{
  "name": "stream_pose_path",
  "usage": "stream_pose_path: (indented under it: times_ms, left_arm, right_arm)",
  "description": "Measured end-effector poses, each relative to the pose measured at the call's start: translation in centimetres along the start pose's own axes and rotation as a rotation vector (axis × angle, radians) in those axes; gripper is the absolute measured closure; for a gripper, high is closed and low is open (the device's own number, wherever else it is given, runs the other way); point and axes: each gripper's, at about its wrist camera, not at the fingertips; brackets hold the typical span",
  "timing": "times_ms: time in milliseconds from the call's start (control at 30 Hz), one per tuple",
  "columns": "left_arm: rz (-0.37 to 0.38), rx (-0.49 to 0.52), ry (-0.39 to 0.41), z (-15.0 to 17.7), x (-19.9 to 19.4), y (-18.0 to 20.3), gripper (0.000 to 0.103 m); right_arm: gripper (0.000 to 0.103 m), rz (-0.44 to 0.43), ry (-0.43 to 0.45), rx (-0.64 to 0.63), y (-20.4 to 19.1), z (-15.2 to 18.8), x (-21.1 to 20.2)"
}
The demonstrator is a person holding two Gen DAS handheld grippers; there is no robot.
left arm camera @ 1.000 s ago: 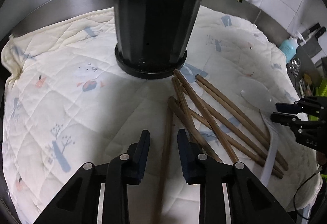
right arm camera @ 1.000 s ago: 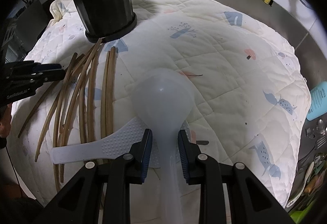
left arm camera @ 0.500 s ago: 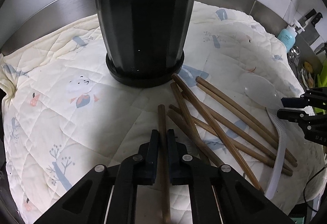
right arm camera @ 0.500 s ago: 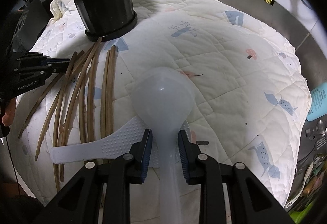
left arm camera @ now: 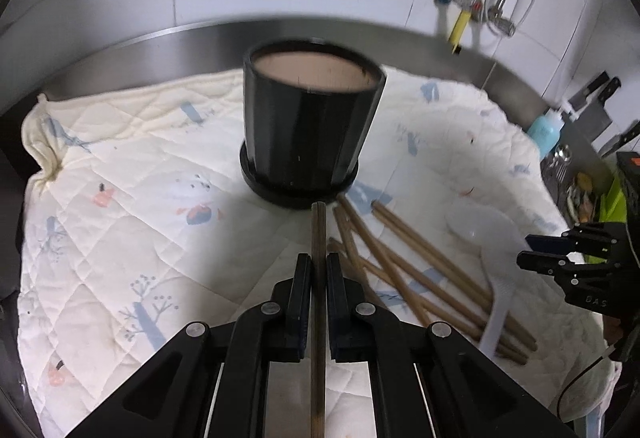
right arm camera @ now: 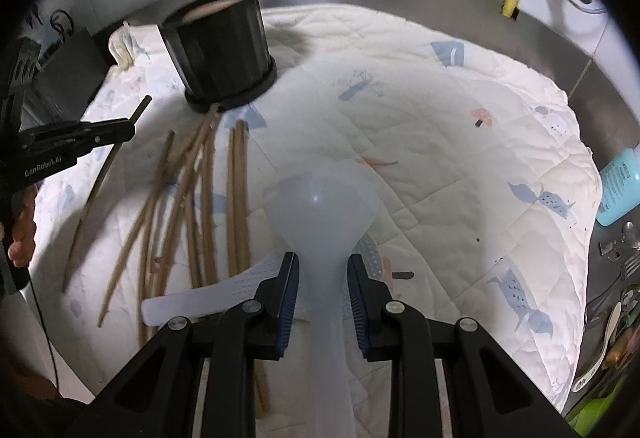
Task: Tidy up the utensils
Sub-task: 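Lift the white ladle with the right tool while the left tool holds the chopstick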
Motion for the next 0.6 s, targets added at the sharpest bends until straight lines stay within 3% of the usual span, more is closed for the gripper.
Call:
stream_pose_path:
  times_ms: [267, 600]
  left_arm:
    - [0.006, -0.008, 0.034, 0.5, -3.0, 0.1, 0.096]
    - [0.005, -0.015, 0.046, 0.9, -3.8, 0.0, 0.096]
  right_arm:
    - [0.075, -0.003, -0.004, 0.003, -0.5, 0.7, -0.1]
    - [0.075, -0.009, 0.006, 0.022, -0.8, 1.3, -0.6]
Point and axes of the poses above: each gripper's, at about its wrist camera, not at the fingertips, and x roughly the way its jaws point, y to its right, z to its underside, and after that the axes turned 1 degree about -y, right-handed
